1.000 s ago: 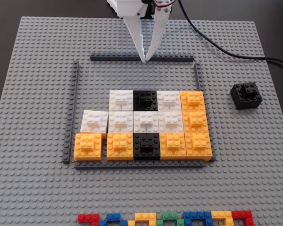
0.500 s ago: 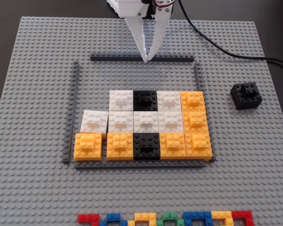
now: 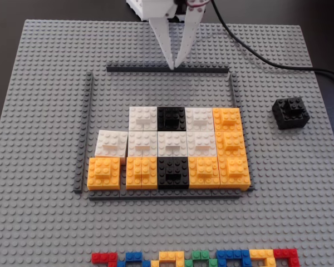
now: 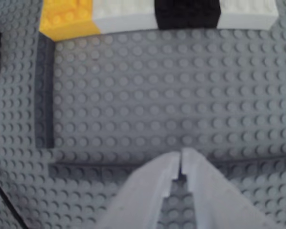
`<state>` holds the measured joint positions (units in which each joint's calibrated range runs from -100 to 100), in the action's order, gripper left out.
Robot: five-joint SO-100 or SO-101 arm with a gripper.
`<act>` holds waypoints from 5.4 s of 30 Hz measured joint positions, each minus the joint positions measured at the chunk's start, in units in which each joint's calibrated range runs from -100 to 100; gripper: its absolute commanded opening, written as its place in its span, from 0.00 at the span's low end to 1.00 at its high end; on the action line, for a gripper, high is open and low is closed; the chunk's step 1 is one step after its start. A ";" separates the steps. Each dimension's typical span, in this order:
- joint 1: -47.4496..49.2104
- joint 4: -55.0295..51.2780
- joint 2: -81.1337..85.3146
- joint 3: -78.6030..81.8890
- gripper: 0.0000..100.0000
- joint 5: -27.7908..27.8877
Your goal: Grab the cube and place it into the grid
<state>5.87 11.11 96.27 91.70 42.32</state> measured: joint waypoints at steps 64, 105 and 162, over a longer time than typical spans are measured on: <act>26.76 -9.28 -103.65 -99.82 0.21 -11.04; 23.19 -3.86 -116.03 -101.59 0.26 -9.43; 23.62 -3.52 -116.96 -99.29 0.05 -10.65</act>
<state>29.49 7.59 -20.70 -7.59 31.67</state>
